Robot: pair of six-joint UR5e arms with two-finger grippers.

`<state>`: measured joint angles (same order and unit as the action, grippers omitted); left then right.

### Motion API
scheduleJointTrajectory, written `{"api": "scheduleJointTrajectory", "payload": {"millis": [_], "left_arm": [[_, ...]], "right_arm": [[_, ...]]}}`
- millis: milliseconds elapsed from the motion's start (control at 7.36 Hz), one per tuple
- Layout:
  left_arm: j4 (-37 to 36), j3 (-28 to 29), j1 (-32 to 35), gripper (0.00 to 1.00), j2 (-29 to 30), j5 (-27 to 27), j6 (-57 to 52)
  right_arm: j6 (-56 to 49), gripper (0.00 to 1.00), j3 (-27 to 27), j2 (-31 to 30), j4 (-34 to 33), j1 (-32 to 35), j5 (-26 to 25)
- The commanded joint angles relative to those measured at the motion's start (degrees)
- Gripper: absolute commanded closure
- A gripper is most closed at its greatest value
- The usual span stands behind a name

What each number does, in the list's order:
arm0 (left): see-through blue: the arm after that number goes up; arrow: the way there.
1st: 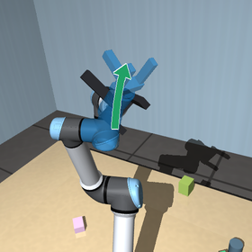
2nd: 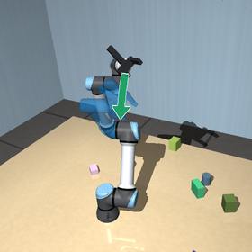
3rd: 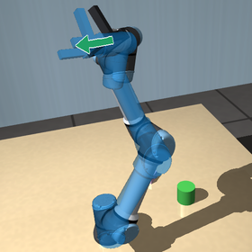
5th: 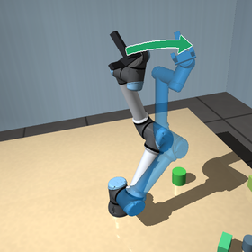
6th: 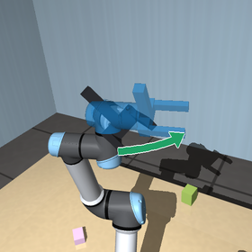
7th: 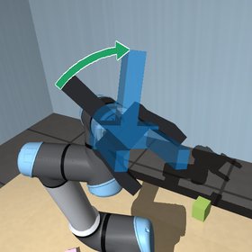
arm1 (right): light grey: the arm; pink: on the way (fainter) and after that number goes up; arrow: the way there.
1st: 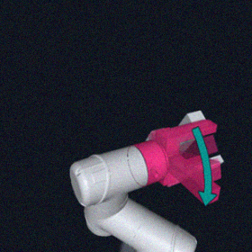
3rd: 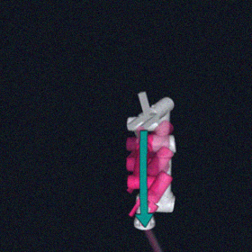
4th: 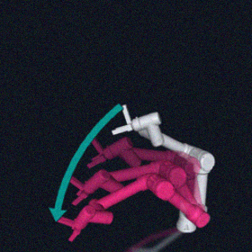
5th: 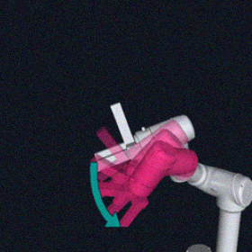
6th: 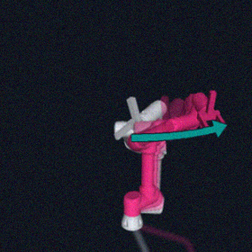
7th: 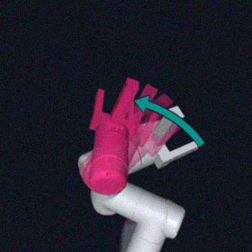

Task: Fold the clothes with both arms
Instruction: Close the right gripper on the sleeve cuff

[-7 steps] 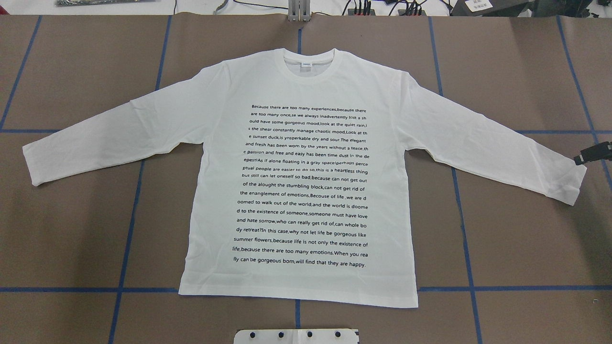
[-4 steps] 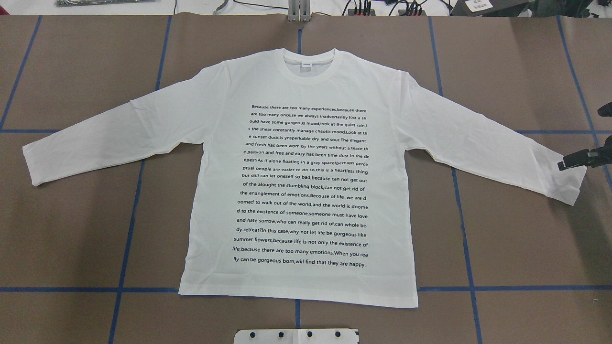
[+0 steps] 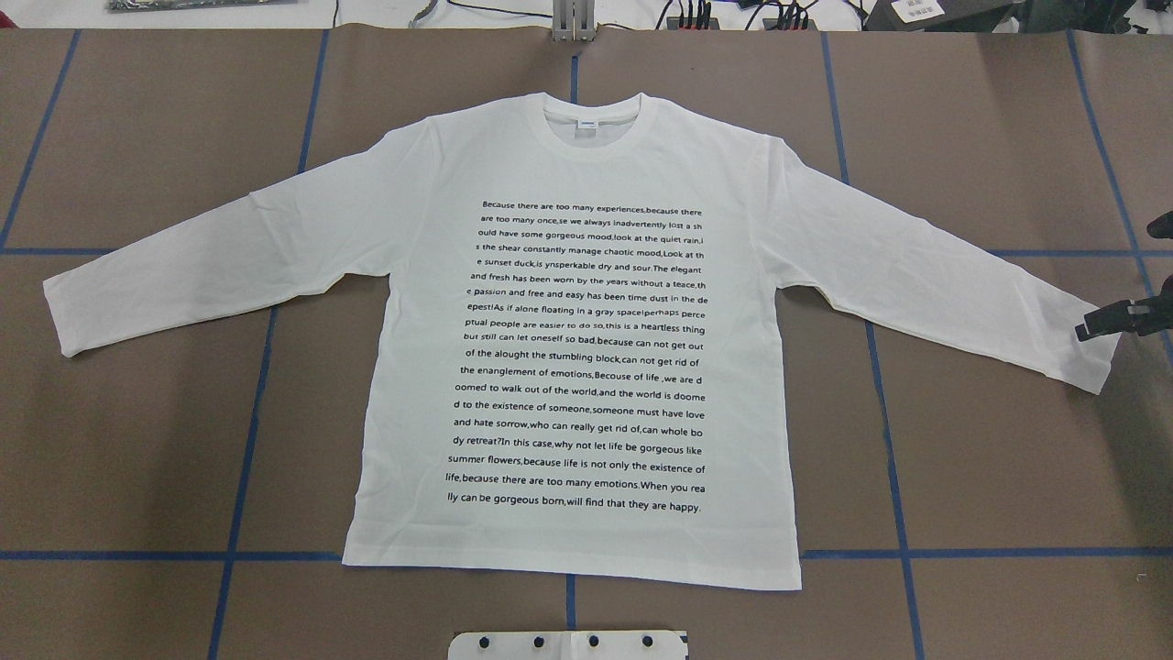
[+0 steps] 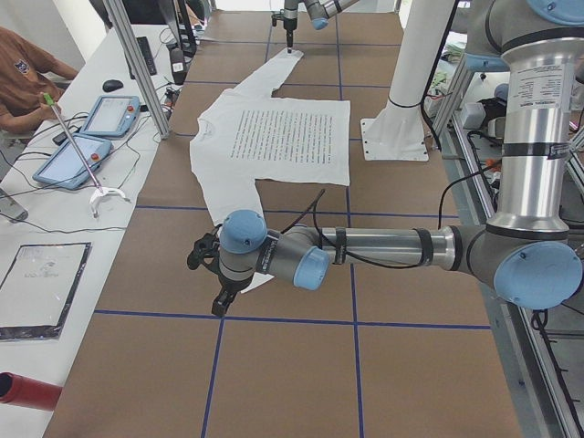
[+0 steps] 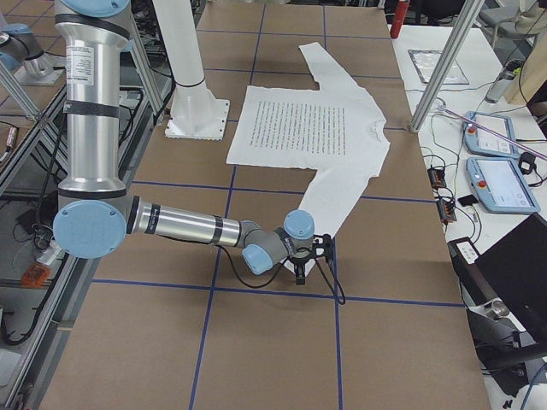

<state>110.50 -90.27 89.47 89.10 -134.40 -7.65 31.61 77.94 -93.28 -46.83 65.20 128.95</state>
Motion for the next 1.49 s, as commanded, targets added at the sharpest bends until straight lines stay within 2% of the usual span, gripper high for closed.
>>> {"api": "scheduleJointTrajectory", "payload": {"millis": [0,272,408,544,1087,1359], "left_arm": [[-0.02,0.00,0.00,0.00,0.20,-0.07,0.00],[-0.02,0.00,0.00,0.00,0.20,-0.07,0.00],[-0.02,0.00,0.00,0.00,0.20,-0.07,0.00],[-0.02,0.00,0.00,0.00,0.20,-0.07,0.00],[0.07,0.09,0.00,0.00,0.37,-0.16,0.00],[0.16,0.00,0.00,0.00,0.37,-0.16,0.00]], "right_arm": [[-0.06,0.23,-0.34,-0.15,-0.02,-0.24,-0.01],[-0.06,0.65,-0.25,0.20,-0.02,-0.33,0.42],[-0.06,0.78,-0.07,0.63,-0.10,-0.51,0.86],[-0.06,0.86,0.10,0.81,-0.11,-1.29,0.95],[-0.06,1.00,1.86,0.90,-0.11,0.19,4.72],[-0.06,1.00,1.95,1.60,-0.11,0.98,5.35]]}}
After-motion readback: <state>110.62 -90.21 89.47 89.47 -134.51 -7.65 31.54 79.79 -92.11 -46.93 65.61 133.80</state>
